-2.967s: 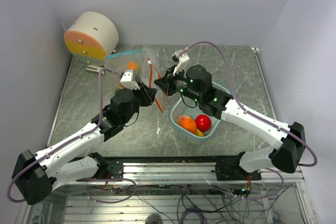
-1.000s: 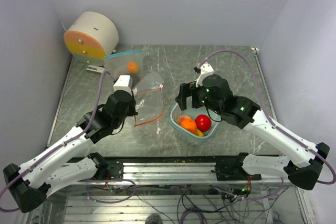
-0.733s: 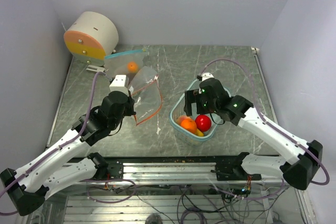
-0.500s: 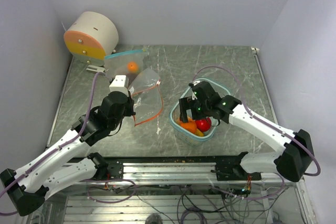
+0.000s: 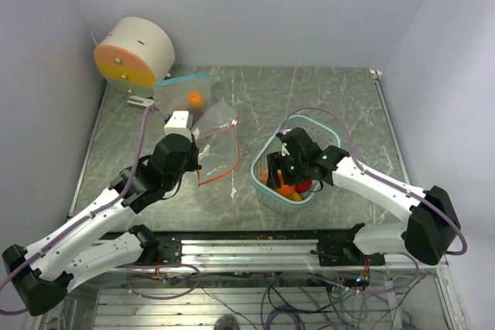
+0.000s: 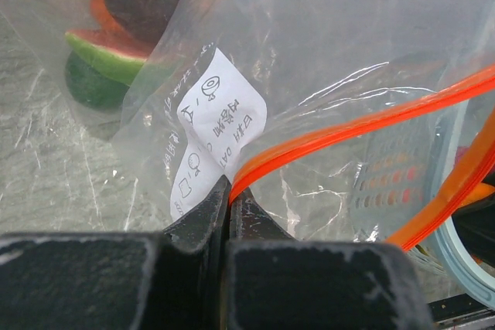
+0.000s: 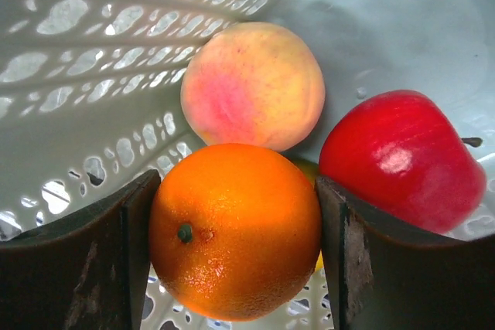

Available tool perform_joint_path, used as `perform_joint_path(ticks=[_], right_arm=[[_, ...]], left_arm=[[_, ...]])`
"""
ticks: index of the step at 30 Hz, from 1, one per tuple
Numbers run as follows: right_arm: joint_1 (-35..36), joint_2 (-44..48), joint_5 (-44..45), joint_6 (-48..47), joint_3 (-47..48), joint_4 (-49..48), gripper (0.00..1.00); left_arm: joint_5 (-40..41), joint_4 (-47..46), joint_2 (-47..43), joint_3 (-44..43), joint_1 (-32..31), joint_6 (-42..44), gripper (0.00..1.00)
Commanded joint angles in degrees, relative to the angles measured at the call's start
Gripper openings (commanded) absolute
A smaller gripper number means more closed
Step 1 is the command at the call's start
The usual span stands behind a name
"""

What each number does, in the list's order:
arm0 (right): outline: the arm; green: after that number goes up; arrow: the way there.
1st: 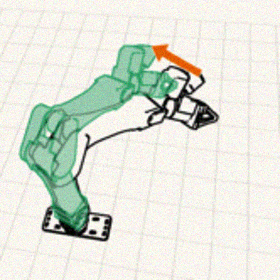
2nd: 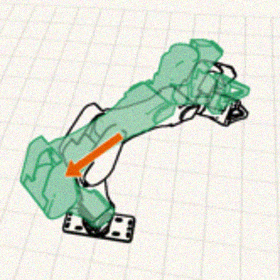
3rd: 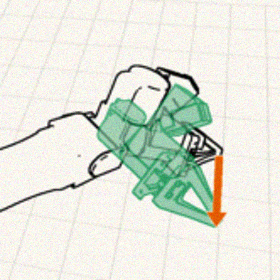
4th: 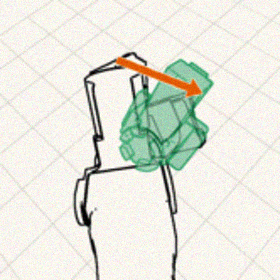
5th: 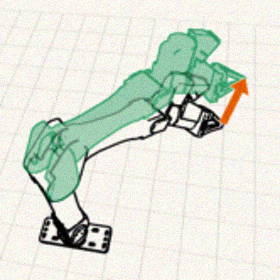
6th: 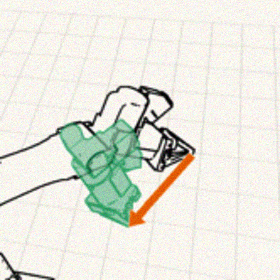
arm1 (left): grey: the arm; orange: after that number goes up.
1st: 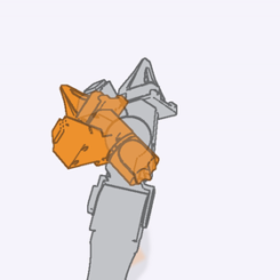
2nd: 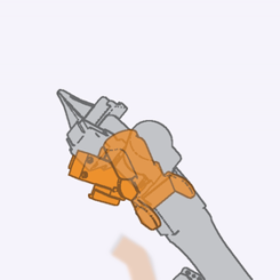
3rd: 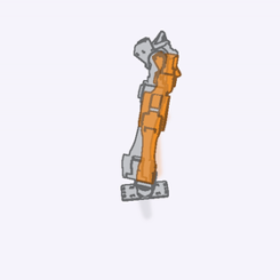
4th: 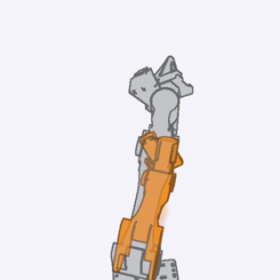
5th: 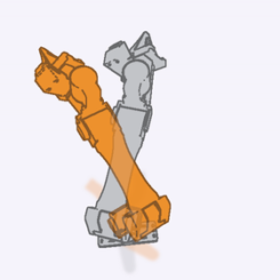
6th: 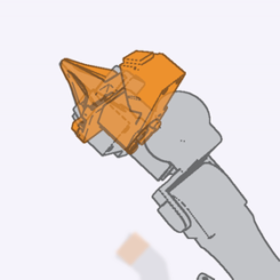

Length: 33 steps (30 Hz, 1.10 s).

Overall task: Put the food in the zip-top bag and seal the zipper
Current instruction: Pick up the fake fruit from the bin, then place the fake fruit in the zipper food storage bag.

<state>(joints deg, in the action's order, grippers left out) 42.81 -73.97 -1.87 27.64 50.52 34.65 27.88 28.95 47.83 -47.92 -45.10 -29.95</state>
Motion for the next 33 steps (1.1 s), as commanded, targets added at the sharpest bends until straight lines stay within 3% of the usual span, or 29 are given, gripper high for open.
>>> perform_joint_path(ticks=[1, 2, 6, 9, 13, 17, 19, 25, 33], right_arm=[[-0.14, 2.81, 4.50, -1.44, 4.63, 2.57, 0.27], [-0.15, 3.41, 5.77, -2.08, 6.03, 3.47, 0.22], [-0.28, 6.24, 8.49, -4.05, 12.09, 6.65, 0.21], [-0.35, 9.06, 4.14, -7.11, 14.81, 5.86, 0.21], [-0.24, 13.32, -10.55, -10.32, 15.34, -0.42, 0.21], [0.50, 14.62, -31.17, -9.24, 14.13, -11.97, 0.19], [2.95, 14.65, -35.11, -7.25, 12.58, -18.56, 0.18], [6.71, 11.41, -32.71, -4.88, 9.85, -31.53, 0.19], [6.68, 4.67, -19.51, -4.79, 7.13, -40.63, 0.19]], left_arm=[[0.00, -2.14, 0.12, 0.61, 0.19, 0.04, 0.07], [0.04, -2.29, -0.05, 0.82, 0.22, -0.16, 0.07], [-0.40, -2.58, 0.01, 1.21, 0.20, -0.49, 0.07], [-0.81, -3.18, 0.15, 1.63, 0.23, -0.78, 0.07], [-2.16, -4.83, 1.67, 0.97, 0.19, -0.56, 0.07], [-3.83, -5.84, 4.25, -0.69, 0.21, -0.87, 0.07], [-4.68, -6.79, 5.19, -0.90, 0.20, -1.13, 0.07], [-7.79, -7.85, 7.67, -2.68, 0.22, -1.36, 0.07], [-11.32, -6.10, 7.22, -5.77, 0.21, -1.37, 0.07]])
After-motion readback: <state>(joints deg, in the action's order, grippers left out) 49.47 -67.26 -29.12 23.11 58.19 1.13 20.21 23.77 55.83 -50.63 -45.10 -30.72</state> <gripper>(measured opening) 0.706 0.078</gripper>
